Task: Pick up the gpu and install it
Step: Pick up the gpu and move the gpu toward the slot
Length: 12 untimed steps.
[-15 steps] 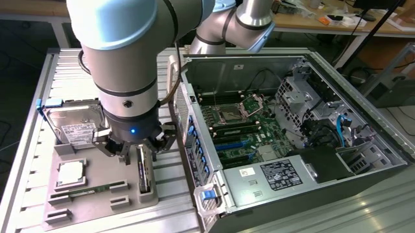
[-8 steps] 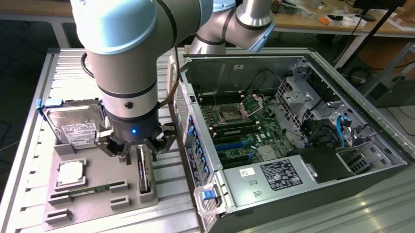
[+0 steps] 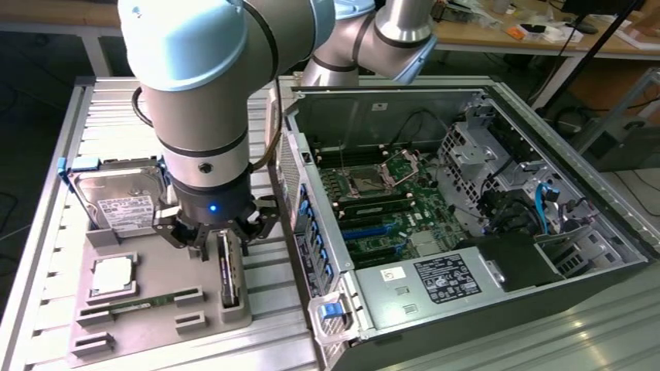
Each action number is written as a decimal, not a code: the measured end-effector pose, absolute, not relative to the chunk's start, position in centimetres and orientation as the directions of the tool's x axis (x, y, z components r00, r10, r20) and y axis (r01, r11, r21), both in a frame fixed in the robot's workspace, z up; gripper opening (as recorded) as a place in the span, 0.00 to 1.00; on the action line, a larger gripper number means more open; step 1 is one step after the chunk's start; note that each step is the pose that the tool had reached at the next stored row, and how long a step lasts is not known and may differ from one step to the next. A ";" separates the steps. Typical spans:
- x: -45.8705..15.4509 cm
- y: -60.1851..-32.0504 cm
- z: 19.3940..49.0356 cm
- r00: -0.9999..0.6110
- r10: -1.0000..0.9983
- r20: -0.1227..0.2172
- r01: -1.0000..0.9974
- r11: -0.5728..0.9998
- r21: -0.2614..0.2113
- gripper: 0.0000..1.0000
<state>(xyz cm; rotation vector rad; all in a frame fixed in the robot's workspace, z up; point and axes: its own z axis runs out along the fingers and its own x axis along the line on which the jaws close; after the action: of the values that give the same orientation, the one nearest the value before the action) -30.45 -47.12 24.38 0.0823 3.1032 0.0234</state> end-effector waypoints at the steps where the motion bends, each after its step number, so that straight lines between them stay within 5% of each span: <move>1: -30.5 -47.1 24.3 -0.998 0.053 -0.037 0.053 0.998 0.016 0.56; 12: -30.5 -47.1 24.3 -0.998 0.053 -0.037 0.053 0.998 0.016 0.54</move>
<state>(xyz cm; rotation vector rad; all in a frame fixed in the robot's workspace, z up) -30.47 -47.12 24.28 0.0823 3.1033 0.0228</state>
